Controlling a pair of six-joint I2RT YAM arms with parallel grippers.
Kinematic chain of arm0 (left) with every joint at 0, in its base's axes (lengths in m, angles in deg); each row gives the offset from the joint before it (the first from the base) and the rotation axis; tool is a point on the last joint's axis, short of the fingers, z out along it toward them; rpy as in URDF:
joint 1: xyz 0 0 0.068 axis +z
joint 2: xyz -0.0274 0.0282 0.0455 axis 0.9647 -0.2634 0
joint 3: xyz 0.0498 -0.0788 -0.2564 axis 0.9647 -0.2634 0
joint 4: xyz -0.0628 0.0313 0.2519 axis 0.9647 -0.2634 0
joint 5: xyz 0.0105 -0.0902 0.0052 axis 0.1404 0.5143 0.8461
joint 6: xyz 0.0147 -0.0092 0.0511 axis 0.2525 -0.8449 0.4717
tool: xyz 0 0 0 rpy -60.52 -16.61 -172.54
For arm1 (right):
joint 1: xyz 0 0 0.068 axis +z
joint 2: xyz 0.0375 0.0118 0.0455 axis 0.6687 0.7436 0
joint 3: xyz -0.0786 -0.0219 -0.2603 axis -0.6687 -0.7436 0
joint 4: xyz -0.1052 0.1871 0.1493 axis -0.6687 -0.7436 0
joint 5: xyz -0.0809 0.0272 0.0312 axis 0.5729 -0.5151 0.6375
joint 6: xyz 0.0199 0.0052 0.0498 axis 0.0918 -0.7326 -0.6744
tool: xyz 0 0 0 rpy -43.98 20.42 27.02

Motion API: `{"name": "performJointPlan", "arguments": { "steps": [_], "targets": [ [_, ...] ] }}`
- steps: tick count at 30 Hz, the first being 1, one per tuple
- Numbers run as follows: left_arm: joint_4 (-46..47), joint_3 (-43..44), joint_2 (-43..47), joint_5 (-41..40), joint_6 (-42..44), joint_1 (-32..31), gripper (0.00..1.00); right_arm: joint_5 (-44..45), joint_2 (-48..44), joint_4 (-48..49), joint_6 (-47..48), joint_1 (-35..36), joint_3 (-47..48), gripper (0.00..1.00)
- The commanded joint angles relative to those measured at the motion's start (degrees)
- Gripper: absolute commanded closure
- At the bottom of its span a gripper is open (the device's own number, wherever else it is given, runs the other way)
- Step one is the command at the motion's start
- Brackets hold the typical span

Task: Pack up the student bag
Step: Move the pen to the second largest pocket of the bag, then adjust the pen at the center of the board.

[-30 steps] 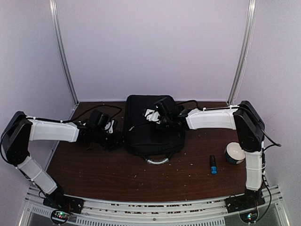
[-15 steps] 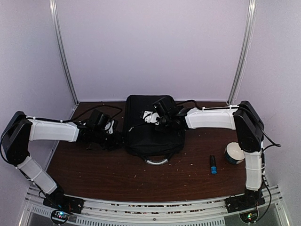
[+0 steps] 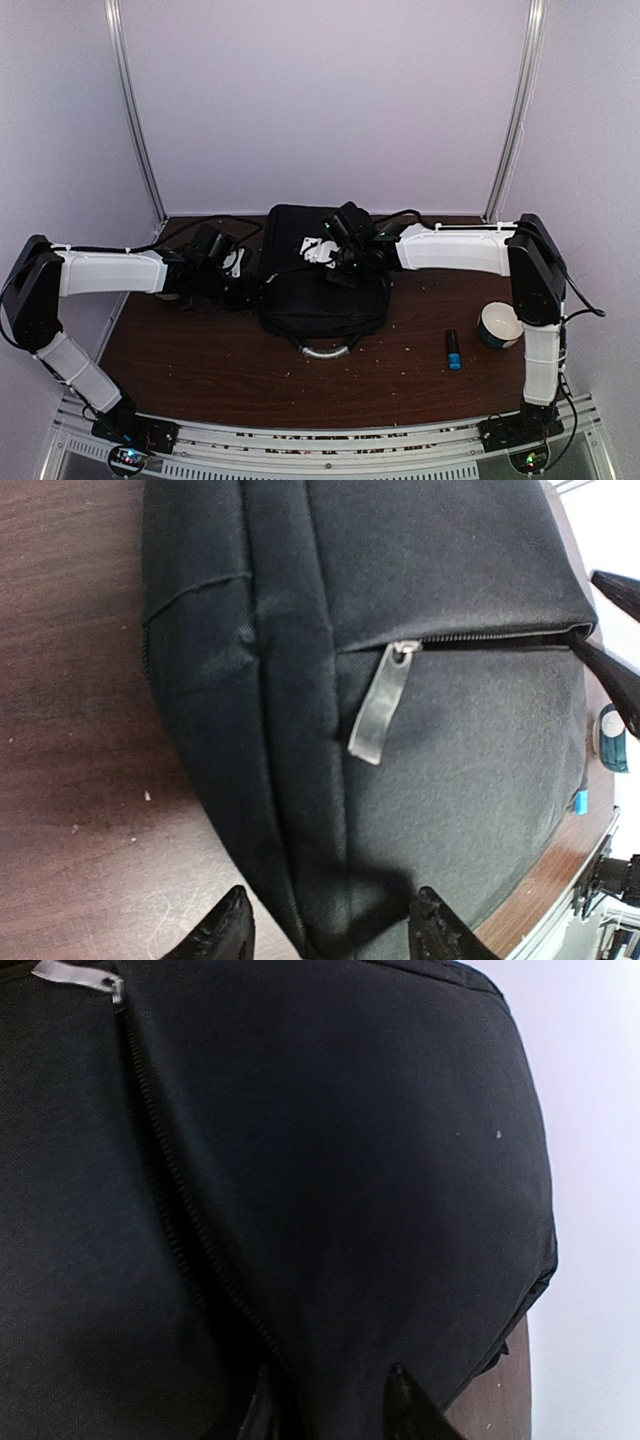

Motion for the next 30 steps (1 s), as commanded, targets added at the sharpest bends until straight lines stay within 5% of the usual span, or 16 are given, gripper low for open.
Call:
{"name": "performJointPlan", "arguments": {
  "steps": [1, 8, 22, 30],
  "targets": [
    [-1.11, 1.08, 2.36, -2.14, 3.11, 0.27, 0.44, -5.25, -7.45, -13.01, -3.89, 0.28, -0.2, 0.58],
    [-3.16, 3.54, 2.28, -5.22, 6.37, 0.32, 0.43, -7.91, -20.6, -19.86, -6.95, -2.1, -14.68, 0.5],
    [-1.83, 8.49, 1.83, -6.08, 8.47, 0.36, 0.43, -12.59, -28.76, -33.76, -11.28, -17.19, -33.93, 0.49],
    [-2.35, 9.07, 0.22, -5.14, 8.58, 0.33, 0.43, -12.27, -30.75, -36.65, -10.66, -17.84, -36.59, 0.28]
  ]
}}
